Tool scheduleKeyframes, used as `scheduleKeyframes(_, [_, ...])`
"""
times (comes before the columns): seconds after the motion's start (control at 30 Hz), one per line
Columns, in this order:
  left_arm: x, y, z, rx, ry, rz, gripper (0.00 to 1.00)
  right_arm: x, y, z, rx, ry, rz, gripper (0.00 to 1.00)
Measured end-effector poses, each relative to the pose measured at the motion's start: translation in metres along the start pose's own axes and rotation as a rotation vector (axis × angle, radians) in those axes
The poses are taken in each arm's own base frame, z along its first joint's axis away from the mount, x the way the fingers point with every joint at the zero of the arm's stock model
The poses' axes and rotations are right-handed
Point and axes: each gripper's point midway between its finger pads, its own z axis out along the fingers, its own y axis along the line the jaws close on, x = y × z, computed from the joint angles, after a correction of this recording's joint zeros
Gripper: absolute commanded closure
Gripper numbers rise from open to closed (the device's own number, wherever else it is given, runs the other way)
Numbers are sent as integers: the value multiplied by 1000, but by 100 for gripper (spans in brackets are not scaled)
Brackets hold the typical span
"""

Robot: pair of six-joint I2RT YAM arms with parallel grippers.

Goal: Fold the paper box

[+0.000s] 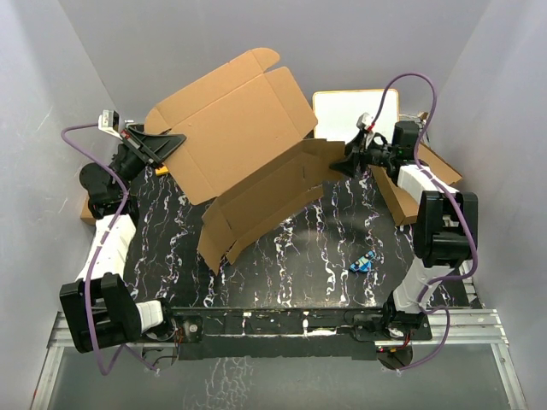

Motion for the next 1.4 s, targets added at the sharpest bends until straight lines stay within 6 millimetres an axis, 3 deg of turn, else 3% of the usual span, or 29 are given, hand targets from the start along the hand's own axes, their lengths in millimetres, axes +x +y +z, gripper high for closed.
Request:
scheduleKeyframes(0.1, [-2, 0, -1, 0, -5, 6, 100, -1, 5, 6, -15, 1, 12, 86])
scheduleKeyframes(0.13, [-2, 0, -1, 0, -7, 8, 100, 0, 5, 5, -13, 3, 14, 91])
scheduleKeyframes(0.37, [-7, 7, -1, -23, -19, 142, 100, -3, 19, -10, 9, 55, 82, 92])
scheduleKeyframes(0.6, [-10, 12, -7, -91, -39, 437, 100, -39, 21, -35, 64, 144, 152, 92])
scheduleKeyframes(0.7, [-9, 27, -9, -115, -36, 473, 100, -43, 28, -41, 66, 187, 209, 92])
scheduleKeyframes(0.8, [-5, 52, -13, -154, -19, 477, 100, -28, 33, -44, 74, 244, 290, 92])
scheduleKeyframes(0.93, [5, 84, -20, -203, 18, 495, 100, 11, 29, -41, 75, 319, 404, 91])
scheduleKeyframes(0.97, [7, 90, -21, -211, 29, 503, 100, 23, 28, -37, 66, 336, 438, 88])
scheduleKeyframes(1.1, [15, 106, -24, -231, 78, 559, 100, 69, 22, -26, 41, 427, 548, 59])
scheduleKeyframes(1.2, [13, 123, -30, -293, 95, 622, 100, 77, 14, -30, 63, 470, 532, 43])
scheduleKeyframes(1.3, [13, 147, -39, -388, 117, 673, 100, 70, 8, -39, 74, 483, 433, 27])
scheduleKeyframes(1.4, [13, 163, -48, -459, 136, 709, 100, 56, 27, -50, 33, 467, 267, 8])
